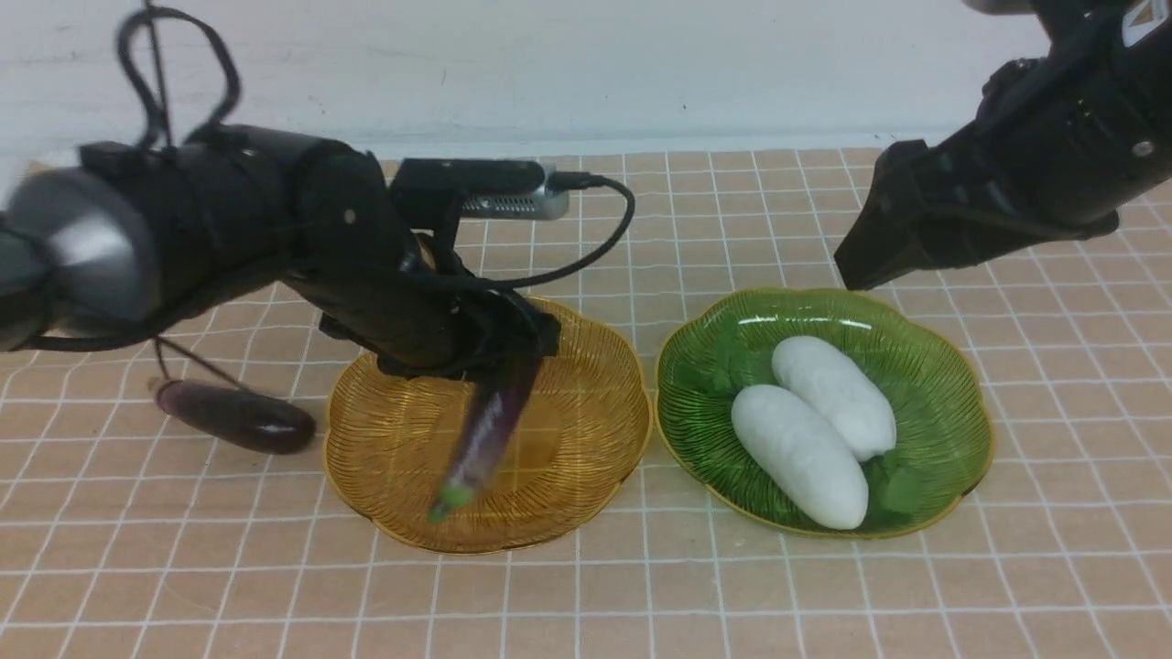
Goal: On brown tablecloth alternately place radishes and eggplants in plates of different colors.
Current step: 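Pick up the eggplant and place it in the yellow plate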
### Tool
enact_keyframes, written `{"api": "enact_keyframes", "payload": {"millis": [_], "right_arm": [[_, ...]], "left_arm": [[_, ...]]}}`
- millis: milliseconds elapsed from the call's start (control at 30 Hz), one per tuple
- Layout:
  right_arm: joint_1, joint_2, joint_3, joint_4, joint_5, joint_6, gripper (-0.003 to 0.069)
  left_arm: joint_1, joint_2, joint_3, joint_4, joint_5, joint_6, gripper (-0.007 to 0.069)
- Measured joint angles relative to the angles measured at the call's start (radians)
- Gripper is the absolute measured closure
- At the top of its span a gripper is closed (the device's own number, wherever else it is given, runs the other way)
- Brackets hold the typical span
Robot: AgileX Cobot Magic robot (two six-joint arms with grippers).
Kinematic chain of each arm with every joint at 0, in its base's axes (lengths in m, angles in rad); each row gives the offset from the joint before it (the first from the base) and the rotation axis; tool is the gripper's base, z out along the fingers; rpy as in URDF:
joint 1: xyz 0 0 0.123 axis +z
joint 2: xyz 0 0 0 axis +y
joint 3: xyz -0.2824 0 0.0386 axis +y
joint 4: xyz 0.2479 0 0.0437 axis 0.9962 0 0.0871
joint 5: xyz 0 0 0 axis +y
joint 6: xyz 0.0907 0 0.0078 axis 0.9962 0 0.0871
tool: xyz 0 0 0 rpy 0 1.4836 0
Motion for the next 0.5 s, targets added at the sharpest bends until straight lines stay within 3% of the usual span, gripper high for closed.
{"api": "enact_keyframes", "payload": {"millis": [133,267,367,433,500], "right_arm": [[0.0,0.0,0.0,0.0,0.0,0.0,0.01],[0.0,0.0,0.0,0.0,0.0,0.0,0.01],[0.0,0.0,0.0,0.0,0.0,0.0,0.01],[0.0,0.0,0.0,0.0,0.0,0.0,0.01],[0.0,0.0,0.0,-0.001,0.0,0.0,0.01]], "left_arm": [[0.02,0.014,-0.013,0.003,0.006,-0.02,0.0087],[0.065,0.009,-0.052,0.038,0.076,-0.045,0.0066],[0.136,0.001,-0.1,0.118,0.19,-0.114,0.0166],[0.264,0.002,-0.125,0.171,0.31,-0.23,0.0395],[0.316,0.005,-0.125,0.172,0.337,-0.283,0.0491]]}}
